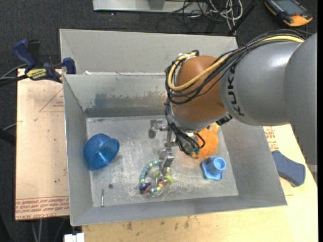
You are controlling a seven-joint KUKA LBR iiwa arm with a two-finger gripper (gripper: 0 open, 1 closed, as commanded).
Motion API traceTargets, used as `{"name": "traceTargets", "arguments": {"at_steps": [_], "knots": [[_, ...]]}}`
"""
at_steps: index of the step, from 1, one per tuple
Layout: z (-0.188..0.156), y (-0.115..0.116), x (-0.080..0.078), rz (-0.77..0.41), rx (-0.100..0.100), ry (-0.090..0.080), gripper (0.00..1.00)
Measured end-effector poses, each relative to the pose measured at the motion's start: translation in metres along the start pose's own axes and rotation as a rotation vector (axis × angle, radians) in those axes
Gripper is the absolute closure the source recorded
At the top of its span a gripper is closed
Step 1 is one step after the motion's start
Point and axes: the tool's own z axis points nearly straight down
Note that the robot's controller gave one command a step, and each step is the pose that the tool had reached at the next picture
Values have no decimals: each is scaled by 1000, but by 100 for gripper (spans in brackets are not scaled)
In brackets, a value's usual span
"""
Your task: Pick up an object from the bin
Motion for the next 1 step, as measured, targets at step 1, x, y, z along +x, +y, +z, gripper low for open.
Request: {"name": "traceTargets", "arguments": {"at_steps": [1], "knots": [[-2, 2, 20, -280, -1, 6, 0]]}}
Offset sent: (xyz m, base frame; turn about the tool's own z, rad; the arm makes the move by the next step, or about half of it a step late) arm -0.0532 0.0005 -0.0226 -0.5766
